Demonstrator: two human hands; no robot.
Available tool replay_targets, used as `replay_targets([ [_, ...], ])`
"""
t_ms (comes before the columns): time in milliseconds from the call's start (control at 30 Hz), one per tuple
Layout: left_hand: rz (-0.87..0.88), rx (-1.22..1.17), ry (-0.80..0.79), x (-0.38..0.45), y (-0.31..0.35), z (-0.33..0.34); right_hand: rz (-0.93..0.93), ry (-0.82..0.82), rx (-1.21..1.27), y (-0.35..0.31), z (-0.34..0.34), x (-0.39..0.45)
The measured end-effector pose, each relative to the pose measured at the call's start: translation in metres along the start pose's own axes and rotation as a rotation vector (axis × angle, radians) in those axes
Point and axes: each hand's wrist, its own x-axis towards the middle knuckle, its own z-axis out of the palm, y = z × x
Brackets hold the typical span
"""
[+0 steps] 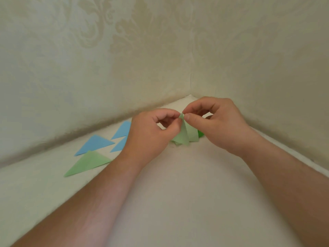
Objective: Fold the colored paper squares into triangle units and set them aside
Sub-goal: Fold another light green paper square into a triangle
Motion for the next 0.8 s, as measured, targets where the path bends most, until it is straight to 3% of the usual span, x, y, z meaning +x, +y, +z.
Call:
replay_targets([
  [533, 0.184, 0.228, 0.035, 0.0001, 0.0040, -0.0036, -0.022, -0.045, -0.060, -0.0006, 0.0012, -0.0021],
  [800, 0.196, 0.187, 0.067, -0.0006, 0.0055, 0.0005, -0.226, -0.008, -0.202, -0.0018, 0.0051, -0.0040],
])
